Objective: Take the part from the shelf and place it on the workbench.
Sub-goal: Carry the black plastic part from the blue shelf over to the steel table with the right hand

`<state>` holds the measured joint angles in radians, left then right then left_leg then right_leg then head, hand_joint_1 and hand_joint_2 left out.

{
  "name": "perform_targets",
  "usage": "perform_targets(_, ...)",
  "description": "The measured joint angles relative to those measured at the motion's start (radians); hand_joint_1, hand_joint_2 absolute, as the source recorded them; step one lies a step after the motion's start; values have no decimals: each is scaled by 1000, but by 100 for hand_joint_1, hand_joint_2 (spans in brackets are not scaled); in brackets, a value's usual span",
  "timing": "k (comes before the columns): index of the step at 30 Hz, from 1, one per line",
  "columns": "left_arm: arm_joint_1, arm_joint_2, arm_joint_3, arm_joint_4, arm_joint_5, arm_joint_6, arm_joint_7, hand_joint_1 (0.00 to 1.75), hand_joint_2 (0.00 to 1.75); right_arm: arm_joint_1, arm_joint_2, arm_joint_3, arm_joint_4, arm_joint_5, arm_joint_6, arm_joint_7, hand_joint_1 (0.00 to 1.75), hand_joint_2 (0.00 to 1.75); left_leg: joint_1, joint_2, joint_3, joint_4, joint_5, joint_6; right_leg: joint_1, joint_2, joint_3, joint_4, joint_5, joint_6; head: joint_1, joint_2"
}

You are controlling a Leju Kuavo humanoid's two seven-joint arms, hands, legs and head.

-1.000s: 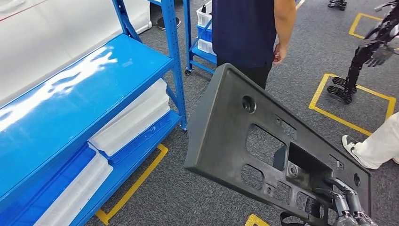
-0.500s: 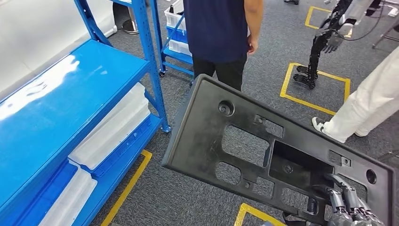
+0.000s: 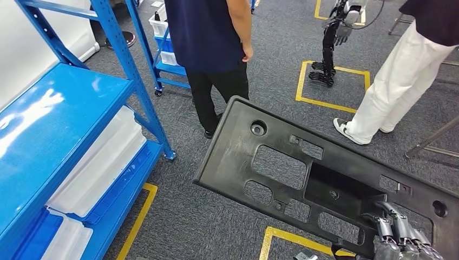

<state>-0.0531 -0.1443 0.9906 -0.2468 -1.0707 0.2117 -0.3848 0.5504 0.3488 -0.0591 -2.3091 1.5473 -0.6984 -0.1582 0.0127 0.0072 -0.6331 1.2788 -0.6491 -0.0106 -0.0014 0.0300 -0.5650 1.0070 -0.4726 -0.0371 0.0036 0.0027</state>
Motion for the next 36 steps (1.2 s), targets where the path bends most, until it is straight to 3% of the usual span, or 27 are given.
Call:
perform_targets(1,1,0,2,0,-1,0,0,0,0,0,0,-6,0,0,0,-2,175,175,1,-1,1,-10,21,-1,-1,14,0,3,-1,1,0,0)
perform_targets(2,1,0,4,0,-1,0,1,0,0,1,0,-11,0,0,0,-4,175,175,3,-6,20,-58,58,-3,-2,27,1,7,-3,4,0,0)
perform_targets(4,1,1,7,0,-1,0,1,0,0,1,0,-16,0,0,0,-6,175,175,8,-46,72,-185,120,-3,-4,52,-4,22,-10,13,0,0)
perform_targets(6,-1,1,10,0,-1,0,1,0,0,1,0,-19,-1,0,0,-7,175,175,10,-80,97,-246,132,3,-4,73,-15,34,-14,25,0,0)
perform_targets(8,-3,1,13,0,-1,0,1,0,0,3,0,-21,-2,0,0,-7,175,175,7,-70,99,-250,132,16,-7,94,-23,35,-10,38,0,0)
perform_targets(9,-4,1,13,0,-1,0,1,0,0,4,0,-23,-3,0,0,-8,175,175,7,-59,100,-254,135,23,-8,90,-27,41,-12,43,0,0)
perform_targets(11,-5,1,14,0,-2,-1,1,0,0,5,0,-26,-4,0,0,-9,175,175,8,-35,103,-263,142,37,-6,45,-53,98,-46,51,0,0)
perform_targets(13,-2,1,15,0,-3,-1,1,0,0,5,0,-30,-6,0,0,-10,175,175,4,-7,104,-265,141,44,-5,-7,-110,218,-109,57,0,0)
perform_targets(15,1,1,17,0,-6,-1,2,0,0,6,0,-37,-5,0,0,-12,175,175,0,21,104,-265,139,46,-7,-22,-154,306,-138,60,0,0)
perform_targets(16,0,1,19,0,-7,-1,2,0,0,7,0,-42,-5,0,0,-14,175,175,-2,34,105,-265,137,46,-8,-25,-152,301,-125,59,0,0)
perform_targets(17,-1,1,21,0,-8,-1,2,0,0,9,0,-48,-5,0,0,-18,175,175,-2,45,108,-265,135,45,-8,-30,-129,256,-95,56,0,0)
perform_targets(18,-2,0,22,0,-10,-1,2,0,0,10,0,-53,-5,0,0,-23,175,175,-3,55,112,-265,132,44,-5,-44,-91,185,-59,50,0,0)
perform_targets(20,-3,-1,25,0,-14,-1,2,0,0,11,0,-65,-5,0,0,-33,175,175,-6,72,118,-265,126,37,6,-80,-27,63,-18,38,0,0)
perform_targets(21,-4,-2,27,0,-17,-2,2,0,0,13,0,-73,-5,0,0,-38,175,175,-7,79,120,-265,124,33,12,-90,-15,36,-15,33,0,0)
perform_targets(23,-7,-3,30,0,-21,-5,1,0,0,18,0,-89,-5,0,0,-46,175,175,-9,94,126,-269,121,26,17,-79,-15,26,-16,25,0,0)
perform_targets(24,-8,-4,32,0,-23,-6,1,0,0,22,0,-98,-5,0,0,-49,175,175,-8,92,129,-267,117,21,15,-71,-12,19,-13,21,0,0)
perform_targets(26,-9,-5,35,0,-26,-10,0,0,0,27,0,-113,-3,0,0,-54,175,175,-7,55,117,-228,87,13,7,-55,-2,3,-6,10,0,0)
perform_targets(28,-6,-5,41,0,-28,-14,-1,0,0,29,0,-124,1,0,0,-55,175,175,-4,10,64,-114,27,9,4,-40,3,-3,-4,2,0,0)
perform_targets(30,-2,-5,46,0,-28,-18,-1,0,0,32,0,-132,7,0,0,-53,175,175,-2,0,5,-5,-7,6,4,-19,4,-1,-5,-1,-1,0)
perform_targets(31,-1,-5,49,0,-28,-19,-1,0,0,34,0,-135,11,0,0,-51,175,175,-1,-1,-5,5,4,4,4,-7,4,1,-6,-1,0,0)
perform_targets(32,-1,-5,51,0,-28,-20,-1,0,0,36,0,-137,15,0,0,-48,175,175,0,-2,3,-25,36,3,3,5,5,4,-8,1,-1,0)
perform_targets(34,-2,-4,56,0,-28,-22,-1,0,0,40,0,-140,24,0,0,-42,175,175,3,-25,53,-151,109,2,0,25,4,16,-15,9,-1,0)
perform_targets(36,-2,-4,61,0,-28,-25,-2,0,0,43,0,-142,32,0,0,-37,175,175,4,-53,85,-234,137,6,-1,41,-4,31,-22,20,0,0)
